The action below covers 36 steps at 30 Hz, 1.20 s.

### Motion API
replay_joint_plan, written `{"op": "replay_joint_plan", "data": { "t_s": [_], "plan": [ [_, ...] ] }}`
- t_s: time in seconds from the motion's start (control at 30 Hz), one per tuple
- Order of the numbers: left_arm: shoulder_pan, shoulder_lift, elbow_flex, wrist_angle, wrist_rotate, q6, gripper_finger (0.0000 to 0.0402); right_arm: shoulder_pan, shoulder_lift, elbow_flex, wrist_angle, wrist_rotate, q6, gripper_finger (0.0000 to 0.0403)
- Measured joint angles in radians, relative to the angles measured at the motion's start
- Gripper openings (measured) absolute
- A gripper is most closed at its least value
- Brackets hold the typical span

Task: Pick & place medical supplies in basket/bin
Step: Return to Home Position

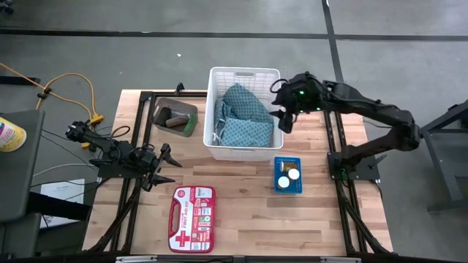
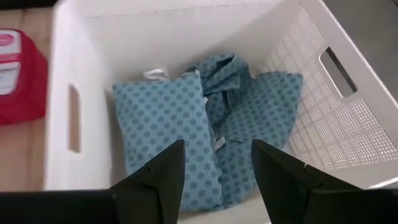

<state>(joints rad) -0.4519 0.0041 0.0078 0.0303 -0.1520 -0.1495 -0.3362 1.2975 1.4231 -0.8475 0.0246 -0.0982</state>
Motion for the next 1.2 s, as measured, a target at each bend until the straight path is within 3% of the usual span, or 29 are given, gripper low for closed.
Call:
{"op": "replay_joint_plan", "data": {
  "t_s": [0.23, 0.53, 0.8, 1.0, 1.2],
  "plan": [
    [0.000, 0.000, 0.000, 0.000, 0.000, 0.000, 0.0281, 0.074, -0.050, 0.000, -0.033, 0.003, 0.000, 0.0171],
    [0.000, 0.000, 0.000, 0.000, 0.001, 0.000, 0.0281, 0.280, -0.050, 0.000, -0.027, 0.009, 0.037, 0.0172],
    [0.000, 0.000, 0.000, 0.000, 0.001, 0.000, 0.0281, 0.507, -0.048, 0.000, 0.019, 0.179, 0.065, 0.0172],
    [0.000, 0.000, 0.000, 0.000, 0.001, 0.000, 0.0281, 0.651, -0.048, 0.000, 0.044, 0.232, 0.105, 0.0172],
    [0.000, 0.000, 0.000, 0.000, 0.004, 0.000, 0.0281, 0.704, -0.048, 0.000, 0.062, 0.237, 0.106, 0.0172]
  ]
}}
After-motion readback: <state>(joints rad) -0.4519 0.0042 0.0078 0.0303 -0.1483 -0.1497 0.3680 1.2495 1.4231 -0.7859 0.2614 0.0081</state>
